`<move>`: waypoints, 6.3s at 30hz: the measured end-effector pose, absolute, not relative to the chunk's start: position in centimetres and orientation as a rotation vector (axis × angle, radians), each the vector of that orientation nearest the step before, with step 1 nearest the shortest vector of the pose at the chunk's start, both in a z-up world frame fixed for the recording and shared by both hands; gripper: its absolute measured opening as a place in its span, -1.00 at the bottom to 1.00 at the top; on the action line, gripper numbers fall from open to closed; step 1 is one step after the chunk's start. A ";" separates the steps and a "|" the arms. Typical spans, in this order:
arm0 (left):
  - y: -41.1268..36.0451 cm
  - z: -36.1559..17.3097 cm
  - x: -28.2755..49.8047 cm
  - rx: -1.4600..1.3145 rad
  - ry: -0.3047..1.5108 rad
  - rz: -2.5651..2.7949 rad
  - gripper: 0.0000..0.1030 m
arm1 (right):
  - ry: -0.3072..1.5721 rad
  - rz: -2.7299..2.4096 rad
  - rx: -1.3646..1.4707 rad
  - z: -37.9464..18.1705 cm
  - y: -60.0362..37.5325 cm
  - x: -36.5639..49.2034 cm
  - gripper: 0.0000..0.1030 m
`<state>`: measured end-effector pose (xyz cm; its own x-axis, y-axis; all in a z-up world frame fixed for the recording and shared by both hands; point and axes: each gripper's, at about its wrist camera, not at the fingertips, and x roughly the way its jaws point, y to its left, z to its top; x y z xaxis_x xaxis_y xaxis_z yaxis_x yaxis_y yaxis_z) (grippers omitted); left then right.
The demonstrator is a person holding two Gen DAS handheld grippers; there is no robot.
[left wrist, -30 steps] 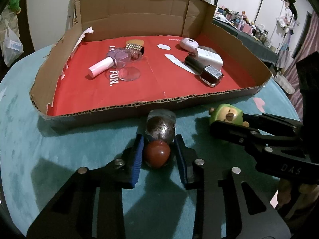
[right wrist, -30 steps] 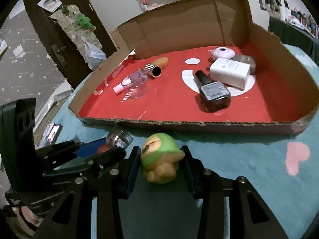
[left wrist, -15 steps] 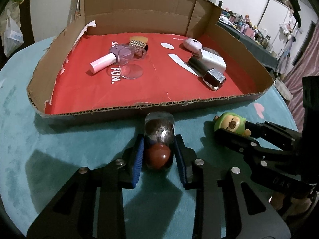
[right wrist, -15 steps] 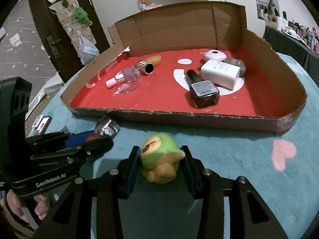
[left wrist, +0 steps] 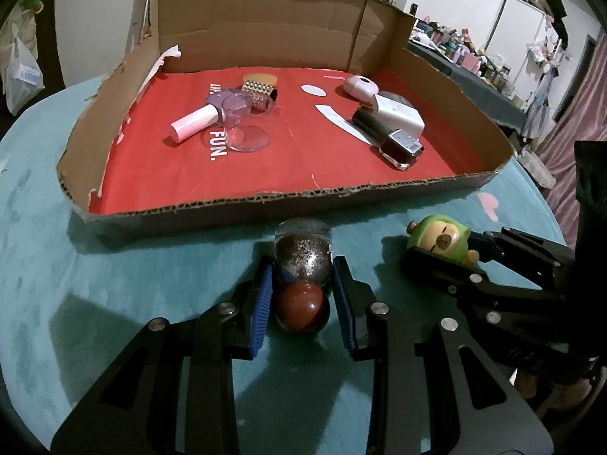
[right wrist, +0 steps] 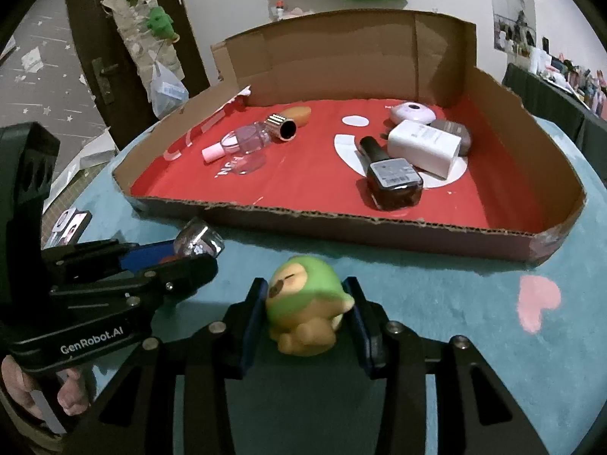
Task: Organize rigid objects
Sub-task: 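Lift and carry the glitter bottle and figurine into the box with both tools, then lower the bottle and figurine onto the red paper and open both tools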
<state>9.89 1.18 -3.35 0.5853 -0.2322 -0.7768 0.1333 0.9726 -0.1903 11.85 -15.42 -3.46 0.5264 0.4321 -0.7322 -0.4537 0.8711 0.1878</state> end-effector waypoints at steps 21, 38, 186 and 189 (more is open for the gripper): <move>0.8 2.7 3.8 -0.095 0.775 -0.234 -0.44 | 0.697 0.597 0.010 3.9 -17.5 5.4 -0.16; 0.7 3.8 2.3 -0.103 0.739 -0.235 -0.44 | 0.661 0.609 -0.001 5.0 -17.5 3.8 -0.15; 3.5 -0.7 19.7 -0.138 0.901 -0.108 0.71 | 0.818 0.421 -0.012 -0.8 -16.1 21.1 0.26; 3.6 -0.2 19.3 -0.136 0.889 -0.099 0.71 | 0.797 0.422 -0.009 0.0 -16.2 20.5 0.35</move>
<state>19.26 3.64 -0.15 0.6266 -0.1428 -0.7662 0.0300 0.9868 -0.1593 20.52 -16.25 -0.03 0.6199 0.3638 -0.6953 -0.3704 0.9168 0.1496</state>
